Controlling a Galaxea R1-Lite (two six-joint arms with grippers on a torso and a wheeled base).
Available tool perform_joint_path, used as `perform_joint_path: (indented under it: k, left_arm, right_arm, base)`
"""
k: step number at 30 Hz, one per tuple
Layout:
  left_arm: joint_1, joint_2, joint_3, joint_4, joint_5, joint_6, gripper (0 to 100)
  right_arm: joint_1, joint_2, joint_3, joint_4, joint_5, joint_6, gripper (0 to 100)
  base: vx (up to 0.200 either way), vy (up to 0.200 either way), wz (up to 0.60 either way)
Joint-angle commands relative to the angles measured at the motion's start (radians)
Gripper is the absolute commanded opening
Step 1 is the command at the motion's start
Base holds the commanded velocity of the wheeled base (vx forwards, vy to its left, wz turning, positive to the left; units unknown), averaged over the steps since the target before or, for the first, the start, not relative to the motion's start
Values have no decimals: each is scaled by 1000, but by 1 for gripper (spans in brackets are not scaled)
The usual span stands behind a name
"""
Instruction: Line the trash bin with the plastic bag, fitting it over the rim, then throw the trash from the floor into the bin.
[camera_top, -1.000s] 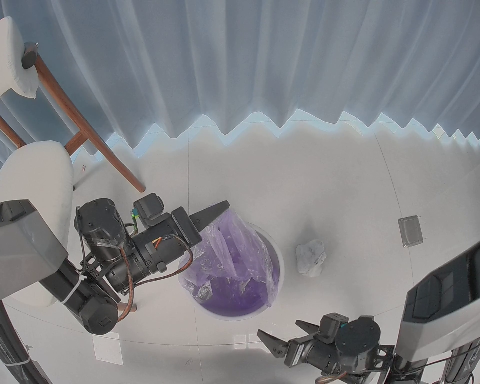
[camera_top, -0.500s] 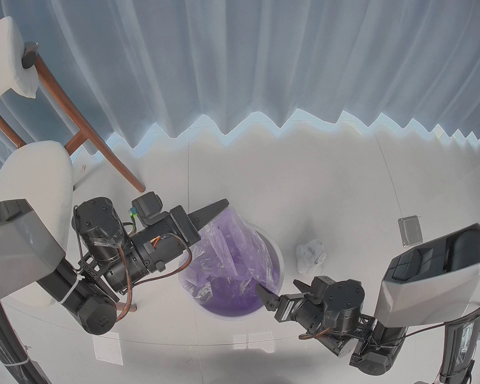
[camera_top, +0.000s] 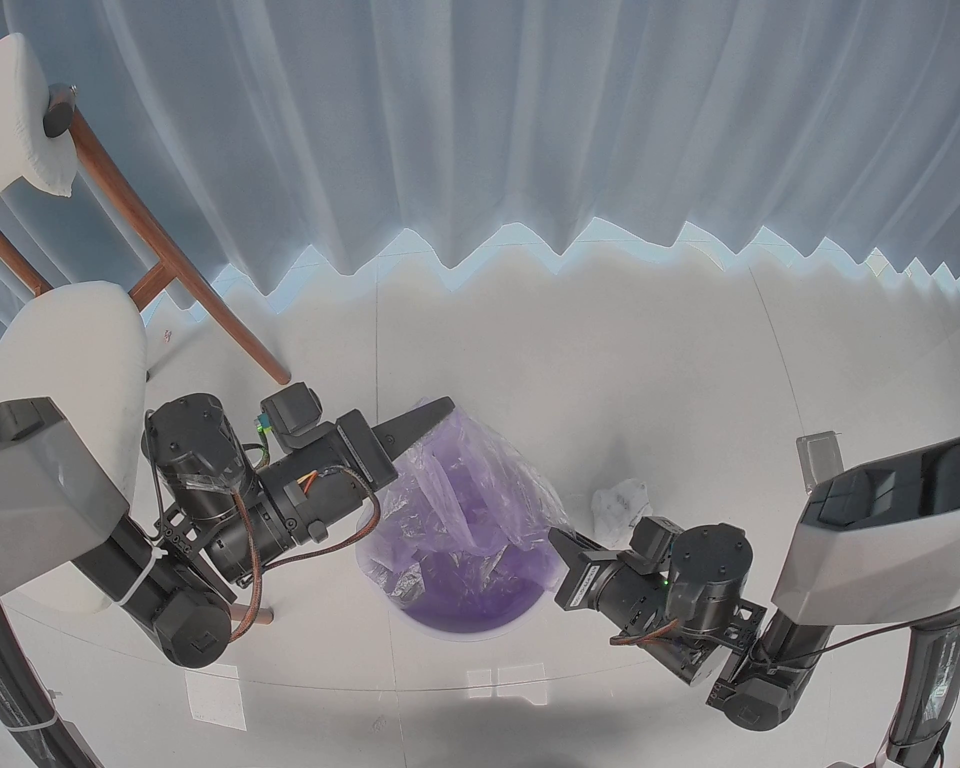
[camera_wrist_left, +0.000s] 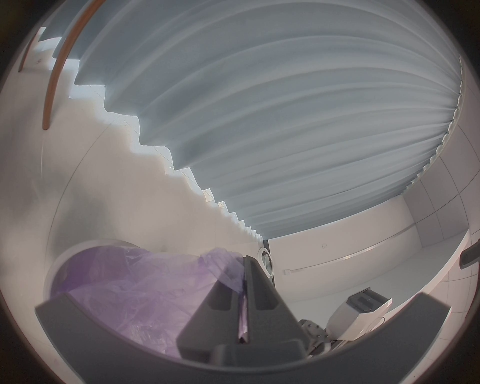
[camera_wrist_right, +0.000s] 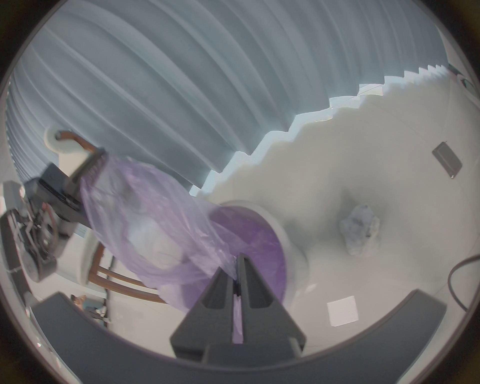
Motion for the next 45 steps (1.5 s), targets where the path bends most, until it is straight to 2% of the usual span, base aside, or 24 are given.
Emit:
perform_joint_path:
  k: [1,2,5,9,15,22,27,29,32,33,37,38,40,45]
  left_arm:
    - [8,-8,2,0,-2,-3,0]
    - [8,-10,2,0,-2,-3,0]
    - [29,-39,33,1,-33,-3,0]
    - [69,-60,65,1,-122,-2,0]
    - [123,-67,82,1,-174,4,0]
    - [140,-39,69,1,-191,6,0]
    - [158,-11,42,1,-188,4,0]
    - [161,-10,40,1,-188,4,0]
    - [163,12,33,1,-187,4,0]
    - [163,19,31,1,-185,4,0]
    - [164,35,28,0,-185,6,0]
    - [166,35,25,0,-185,6,0]
    - [167,33,20,0,-183,4,0]
    - [166,35,19,1,-183,6,0]
  right_arm:
    - [-28,-126,2,-14,76,35,0]
    - [-29,-128,2,-12,78,35,0]
    - [-120,-160,-6,-12,138,34,0]
    - [-204,-201,0,-6,259,47,0]
    - [-302,-177,-73,11,379,60,0]
    - [-335,-138,-299,221,402,132,0]
    - [-347,-43,-472,264,403,136,0]
    - [-350,-31,-492,267,403,135,0]
    - [-353,9,-564,341,414,119,0]
    - [-353,9,-566,348,414,121,100]
    - [-350,-48,-498,355,409,127,100]
    - [-339,-137,-360,373,412,119,100]
    - [-305,-223,-227,394,417,116,100]
    - [-227,-328,34,393,437,115,100]
  base:
    - [0,0,0]
    - [0,0,0]
    - [0,0,0]
    - [0,0,0]
    - [0,0,0]
    - [0,0,0]
    - [0,0,0]
    - [0,0,0]
    - [0,0,0]
    - [0,0,0]
    - [0,0,0]
    - [0,0,0]
    - [0,0,0]
    - [0,0,0]
